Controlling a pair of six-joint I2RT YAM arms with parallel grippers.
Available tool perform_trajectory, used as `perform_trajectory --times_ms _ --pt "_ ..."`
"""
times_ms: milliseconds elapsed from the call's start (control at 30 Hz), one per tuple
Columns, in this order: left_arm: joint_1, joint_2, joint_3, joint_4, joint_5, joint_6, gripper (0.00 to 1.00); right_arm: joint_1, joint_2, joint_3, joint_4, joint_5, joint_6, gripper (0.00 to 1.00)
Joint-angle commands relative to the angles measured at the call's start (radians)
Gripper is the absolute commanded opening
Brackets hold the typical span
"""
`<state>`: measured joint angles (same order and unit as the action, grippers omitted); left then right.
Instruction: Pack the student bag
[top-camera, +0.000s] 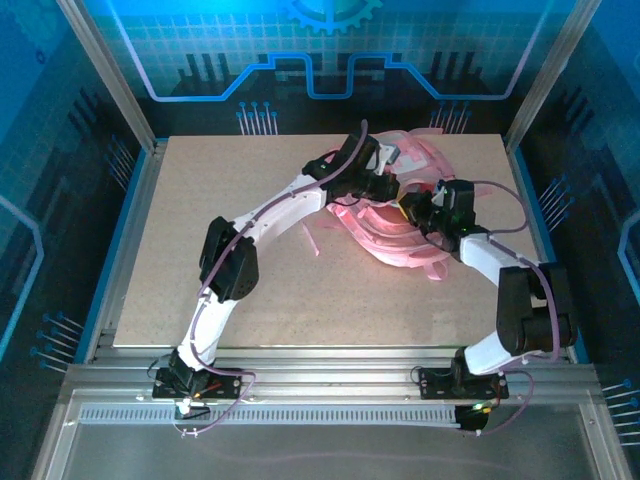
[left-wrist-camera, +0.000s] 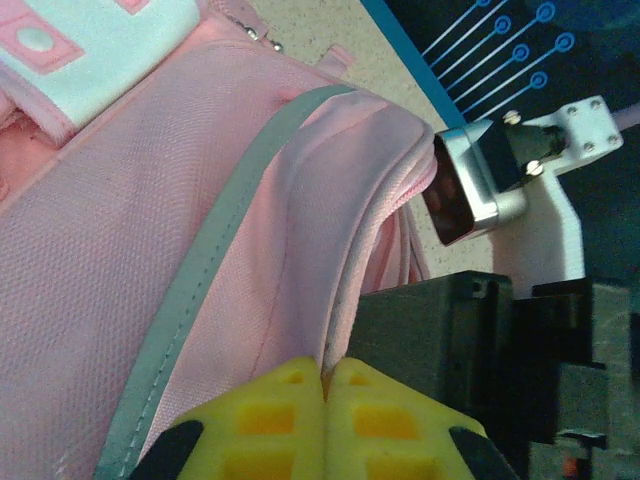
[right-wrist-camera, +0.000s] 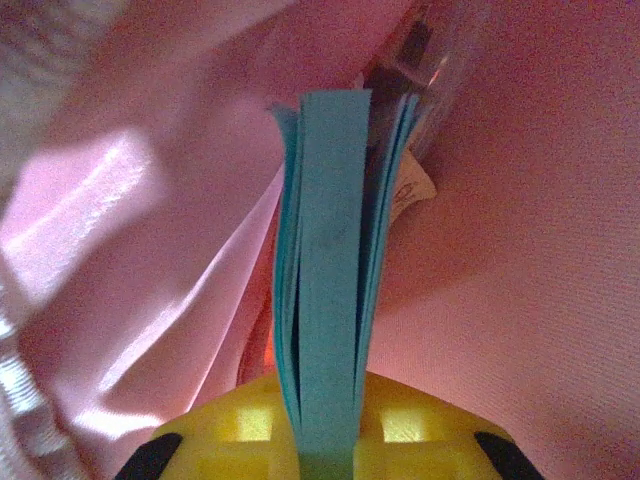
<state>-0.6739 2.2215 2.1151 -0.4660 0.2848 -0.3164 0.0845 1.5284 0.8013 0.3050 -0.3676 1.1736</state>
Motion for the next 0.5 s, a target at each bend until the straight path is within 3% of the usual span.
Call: perform_trajectory --times_ms 0,133,233,467 --pt "-0.012 -0.113 -0.006 0.078 0.088 -0.052 0.0 0.037 0.029 0.035 0.062 0.103 0.079 0.0" --pt "-0.013 -0.119 -0.015 0.098 0.085 -0.066 0.0 0.06 0.079 0.029 0.102 0.138 0.162 0.03" --pt "-0.013 -0.117 -0.02 0.097 0.062 -0.064 0.0 0.063 0.094 0.06 0.023 0.117 0.137 0.21" --pt "0.004 -0.102 -0.04 0.105 0.01 -0.077 0.0 0.036 -0.043 0.052 -0.265 0.205 0.001 0.57"
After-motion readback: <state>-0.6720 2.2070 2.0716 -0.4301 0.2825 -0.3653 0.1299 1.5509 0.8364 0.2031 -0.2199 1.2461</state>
